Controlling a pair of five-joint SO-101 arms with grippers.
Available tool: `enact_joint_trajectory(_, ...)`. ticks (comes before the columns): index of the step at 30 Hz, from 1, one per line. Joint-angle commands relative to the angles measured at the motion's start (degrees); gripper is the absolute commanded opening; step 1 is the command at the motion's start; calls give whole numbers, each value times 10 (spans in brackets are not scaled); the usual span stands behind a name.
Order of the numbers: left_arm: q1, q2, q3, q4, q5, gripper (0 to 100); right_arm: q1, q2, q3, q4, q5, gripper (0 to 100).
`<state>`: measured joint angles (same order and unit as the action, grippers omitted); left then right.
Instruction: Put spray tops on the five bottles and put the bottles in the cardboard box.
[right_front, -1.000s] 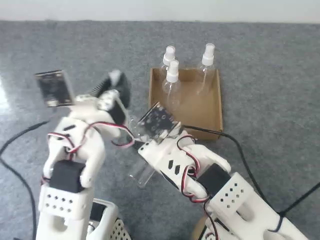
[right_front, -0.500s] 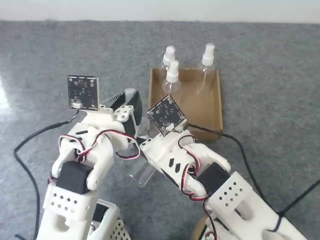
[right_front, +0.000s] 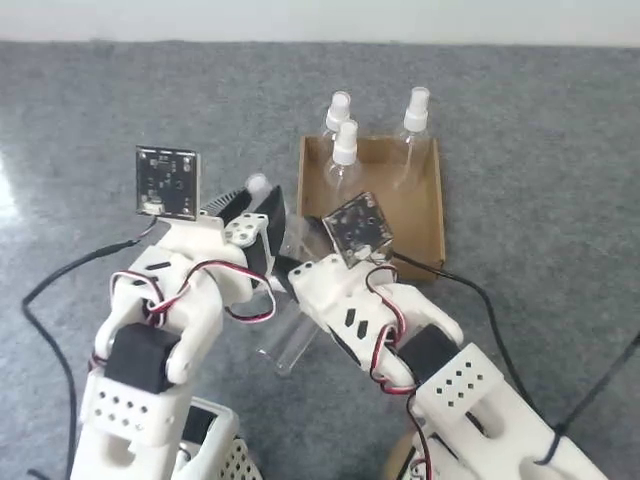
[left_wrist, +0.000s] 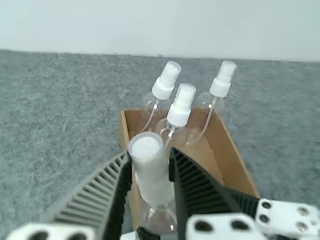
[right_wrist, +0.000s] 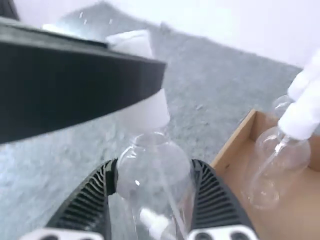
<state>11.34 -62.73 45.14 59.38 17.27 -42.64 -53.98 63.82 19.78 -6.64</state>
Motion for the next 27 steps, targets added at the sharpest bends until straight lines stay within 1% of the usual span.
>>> enact_joint_trajectory(1,-2,-2,-56,0,-7,145,21,-22,4,-53,-8,6)
enact_joint_trajectory(4,-3,0,-95,0,-33,182,19,-20,11,-58,-7,6)
enact_joint_trajectory(7,-9,-1,-130,1,-43,185,21,-20,11,-58,-7,6)
enact_joint_trajectory(9,-32,-1,-149,1,-44,185,21,-20,11,-58,-7,6)
enact_joint_trajectory(11,-69,3,-153,1,-45,184,24,-22,11,-57,-7,6)
enact_joint_trajectory(12,-92,-1,-143,3,-48,182,33,-23,11,-57,-6,6)
enact_joint_trajectory(14,-127,-4,-119,25,-80,158,65,-24,3,-58,-6,6)
enact_joint_trajectory(16,-133,-14,-88,55,-117,133,102,-19,-23,-57,-7,6)
enact_joint_trajectory(18,-120,-40,-44,71,-147,127,129,-19,-47,-56,-7,6)
enact_joint_trajectory(20,-93,-84,11,74,-165,136,143,-18,-76,-37,-7,6)
enact_joint_trajectory(24,-26,-189,140,47,-185,190,143,-2,-148,29,-8,6)
enact_joint_trajectory(27,9,-255,217,23,-189,244,139,37,-205,65,-11,6)
